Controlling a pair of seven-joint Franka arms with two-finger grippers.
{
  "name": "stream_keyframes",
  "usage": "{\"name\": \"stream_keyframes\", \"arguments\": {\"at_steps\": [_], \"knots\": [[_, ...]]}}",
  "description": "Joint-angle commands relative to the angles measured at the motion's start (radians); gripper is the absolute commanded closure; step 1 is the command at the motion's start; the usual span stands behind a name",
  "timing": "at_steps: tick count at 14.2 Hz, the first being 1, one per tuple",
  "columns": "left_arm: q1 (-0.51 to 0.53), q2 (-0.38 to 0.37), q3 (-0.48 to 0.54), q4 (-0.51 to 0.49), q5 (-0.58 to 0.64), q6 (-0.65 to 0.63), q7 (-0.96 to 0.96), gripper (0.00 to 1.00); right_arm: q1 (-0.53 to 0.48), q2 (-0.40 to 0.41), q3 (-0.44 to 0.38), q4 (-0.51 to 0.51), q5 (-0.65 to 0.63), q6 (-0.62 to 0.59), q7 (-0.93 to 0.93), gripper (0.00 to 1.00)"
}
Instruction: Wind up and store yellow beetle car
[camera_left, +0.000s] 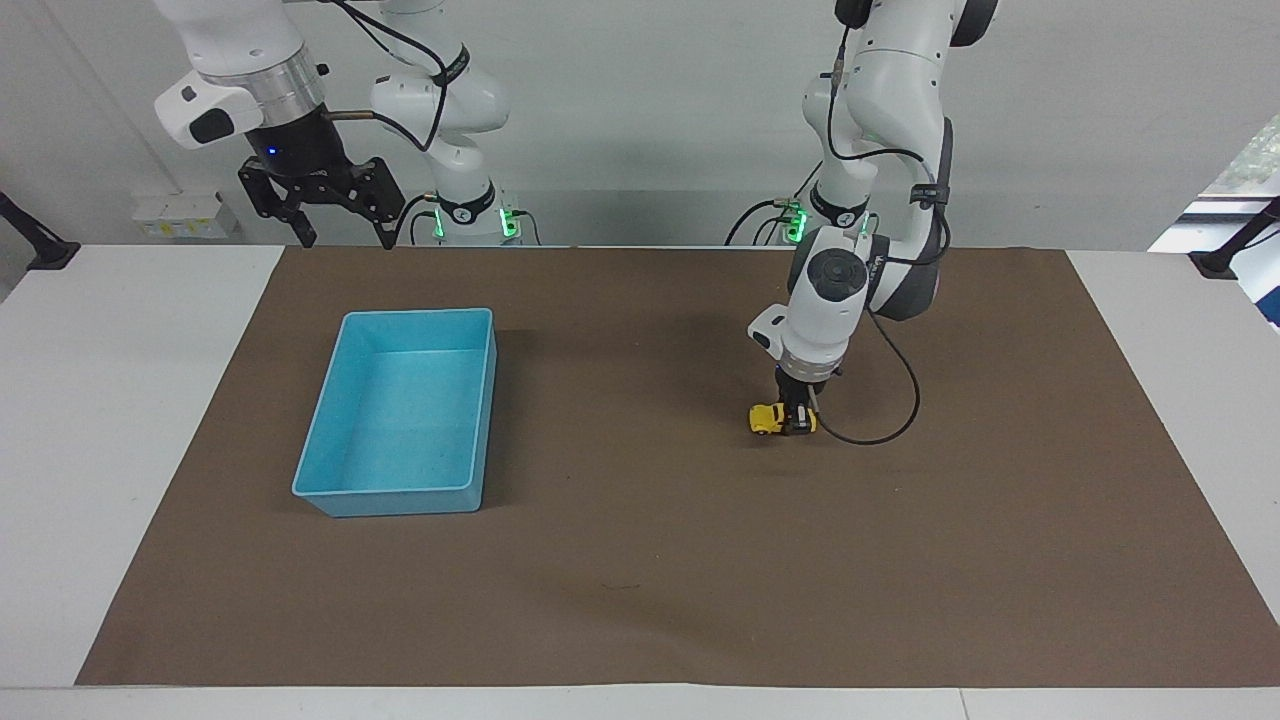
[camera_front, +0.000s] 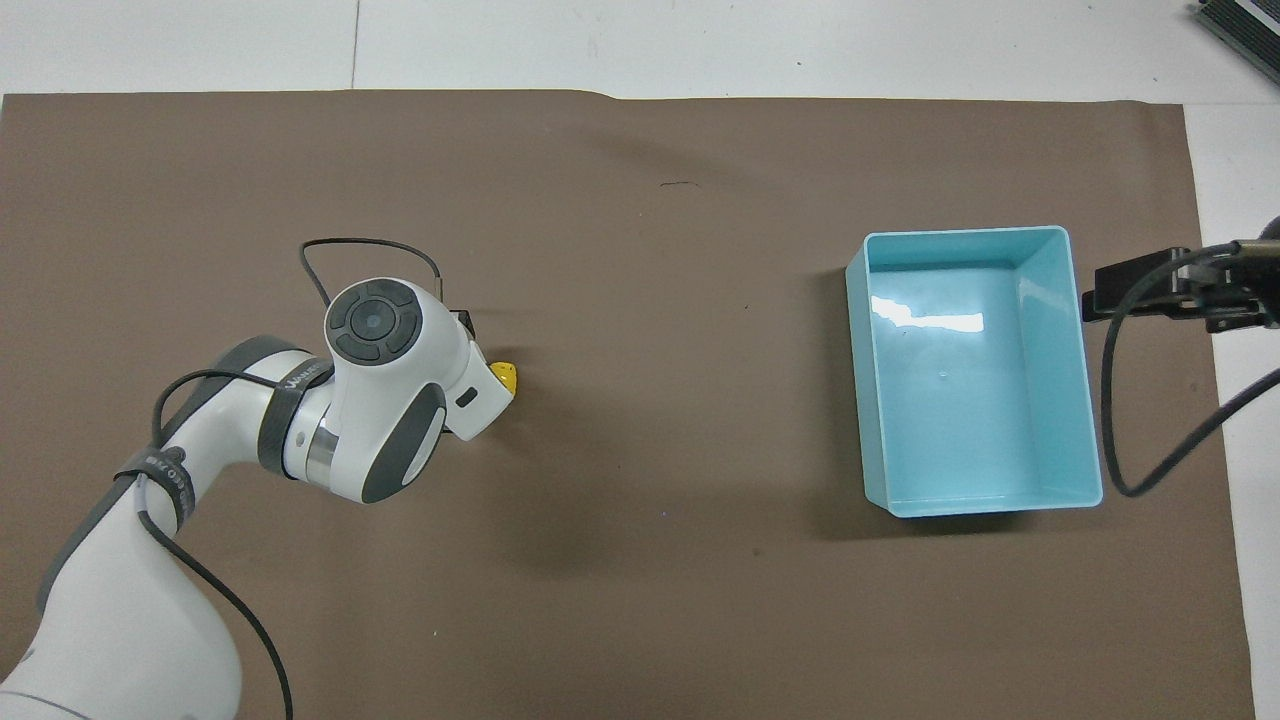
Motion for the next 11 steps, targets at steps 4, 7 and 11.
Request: {"name": "stream_keyframes", "arguments": {"at_steps": [4, 7, 11], "knots": [[0.002, -0.084, 0.006, 0.062, 0.023, -0.125, 0.011, 0.00, -0.010, -0.014, 0.003, -0.005, 0.018, -0.013, 0.018, 0.00], [0.014, -0.104, 0.020, 0.133, 0.021, -0.209, -0.040, 0.00, -0.011, -0.014, 0.003, -0.005, 0.018, -0.013, 0.018, 0.00], [0.126, -0.164, 0.026, 0.147, 0.021, -0.257, -0.289, 0.00, -0.011, -0.014, 0.003, -0.005, 0.018, -0.013, 0.018, 0.00]]}}
